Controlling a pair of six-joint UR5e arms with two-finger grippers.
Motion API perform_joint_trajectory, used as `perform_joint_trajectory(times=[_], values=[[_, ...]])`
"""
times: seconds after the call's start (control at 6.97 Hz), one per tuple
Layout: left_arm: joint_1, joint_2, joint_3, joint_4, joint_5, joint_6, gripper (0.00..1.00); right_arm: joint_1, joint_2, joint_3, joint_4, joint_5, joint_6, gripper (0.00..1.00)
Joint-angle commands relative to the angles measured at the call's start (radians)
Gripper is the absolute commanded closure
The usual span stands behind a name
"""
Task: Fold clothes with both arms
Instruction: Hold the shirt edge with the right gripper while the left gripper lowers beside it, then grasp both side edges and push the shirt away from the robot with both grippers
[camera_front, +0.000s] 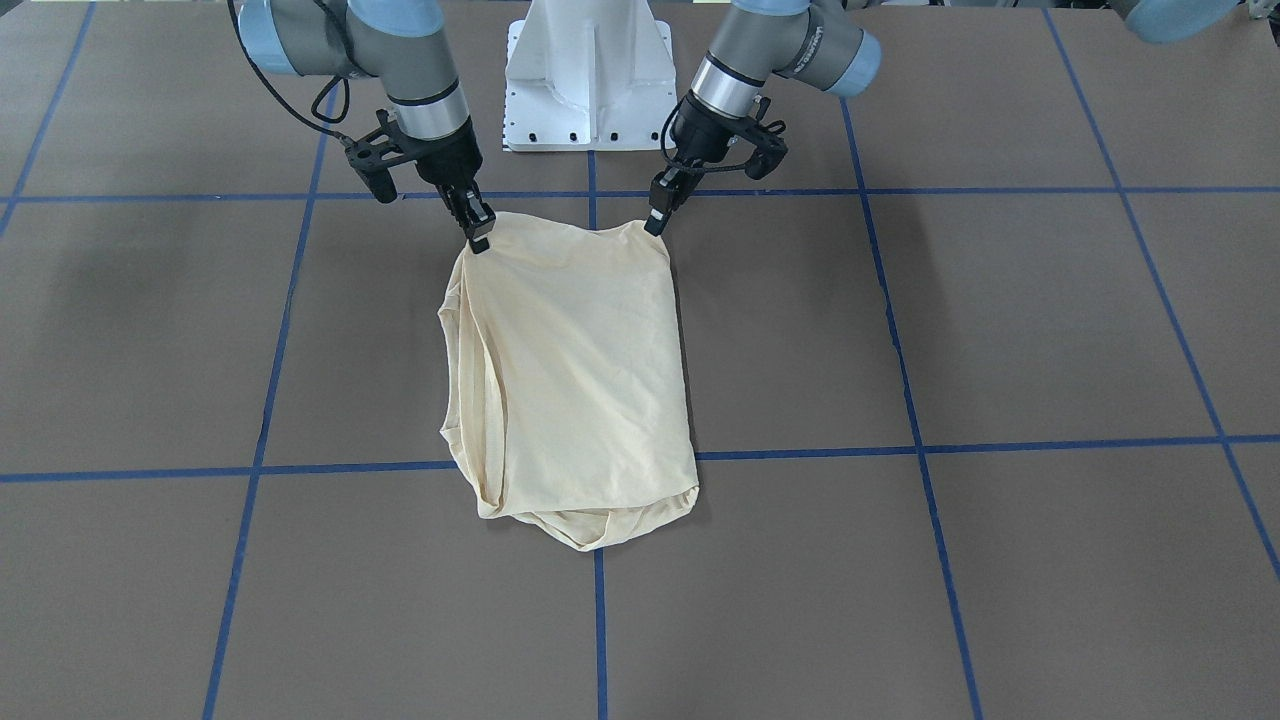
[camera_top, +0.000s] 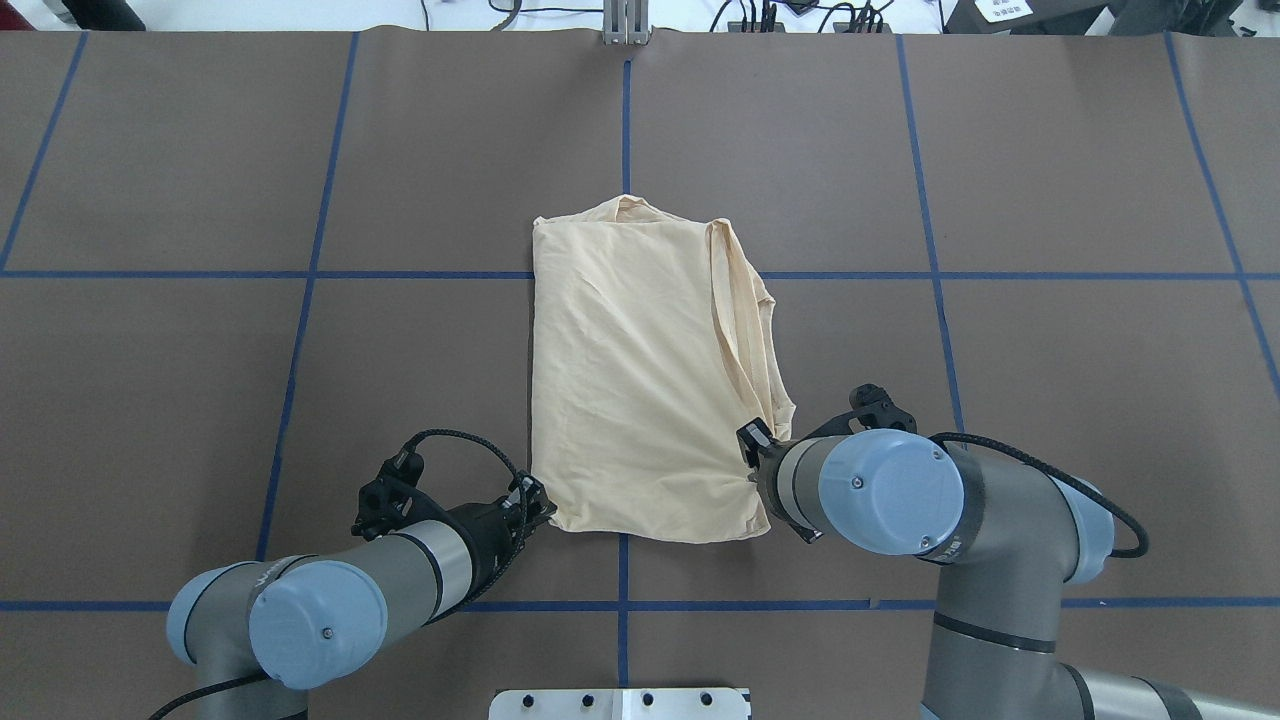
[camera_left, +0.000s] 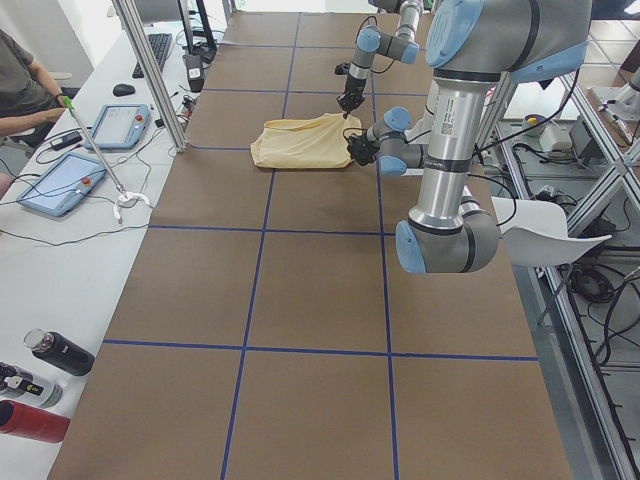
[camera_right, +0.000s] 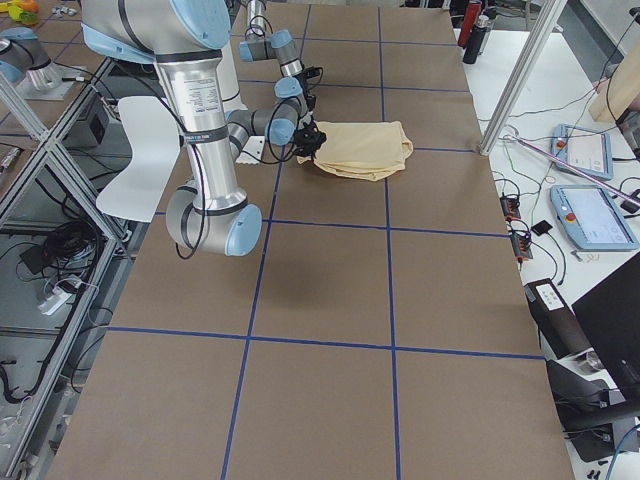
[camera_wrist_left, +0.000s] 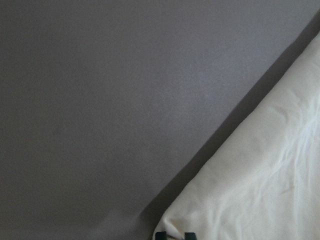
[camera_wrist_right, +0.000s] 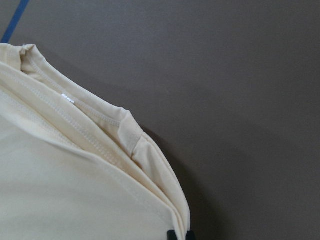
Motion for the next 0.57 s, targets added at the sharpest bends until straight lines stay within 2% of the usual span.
perform_joint_trajectory(times=[0.0, 0.29, 0.43], values=[[0.004, -0.006, -0.129, 0.13, -0.005, -0.003, 1.0, 0.002, -0.043, 0.093, 0.001, 0.038, 0.041, 1.0], [-0.025, -0.034, -0.137, 0.192, -0.005, -0.088, 1.0, 0.082, -0.019, 0.103, -0.001, 0.055, 0.211, 1.0], [-0.072, -0.039, -0.14, 0.2, -0.008, -0.083, 1.0, 0.132, 0.013, 0.062, -0.001, 0.069, 0.251, 1.0]])
